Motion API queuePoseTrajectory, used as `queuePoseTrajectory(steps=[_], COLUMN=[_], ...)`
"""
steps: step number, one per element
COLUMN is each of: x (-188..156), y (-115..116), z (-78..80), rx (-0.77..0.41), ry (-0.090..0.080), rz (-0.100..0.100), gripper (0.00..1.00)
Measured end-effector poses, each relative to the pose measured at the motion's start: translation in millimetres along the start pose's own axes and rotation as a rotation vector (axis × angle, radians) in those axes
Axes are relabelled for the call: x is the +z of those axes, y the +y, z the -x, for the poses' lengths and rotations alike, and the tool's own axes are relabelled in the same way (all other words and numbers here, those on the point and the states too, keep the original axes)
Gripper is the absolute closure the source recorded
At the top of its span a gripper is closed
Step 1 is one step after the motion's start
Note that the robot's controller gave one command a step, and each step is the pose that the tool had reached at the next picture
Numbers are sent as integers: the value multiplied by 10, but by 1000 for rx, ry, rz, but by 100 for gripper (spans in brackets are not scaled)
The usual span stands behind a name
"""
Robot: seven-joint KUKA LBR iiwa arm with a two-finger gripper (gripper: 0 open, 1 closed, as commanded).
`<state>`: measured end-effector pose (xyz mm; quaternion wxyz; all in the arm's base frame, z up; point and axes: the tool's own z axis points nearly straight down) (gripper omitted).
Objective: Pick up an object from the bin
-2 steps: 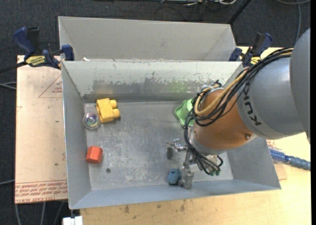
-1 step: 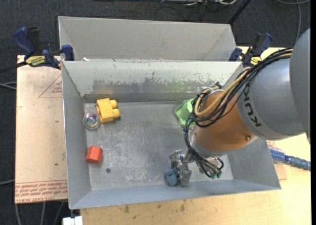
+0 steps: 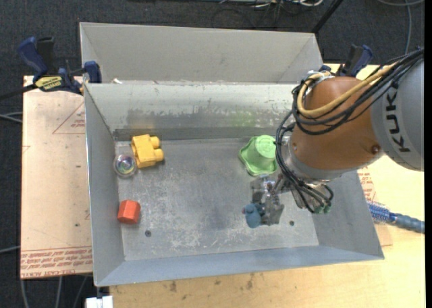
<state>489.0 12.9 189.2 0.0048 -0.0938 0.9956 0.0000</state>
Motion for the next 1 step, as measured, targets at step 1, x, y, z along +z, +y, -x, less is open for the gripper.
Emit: queuePoseTrajectory(steps=[1], x=[-1136], y=[-317], z=[-95], rx=[337], ry=[1], rz=[-1], gripper=[100])
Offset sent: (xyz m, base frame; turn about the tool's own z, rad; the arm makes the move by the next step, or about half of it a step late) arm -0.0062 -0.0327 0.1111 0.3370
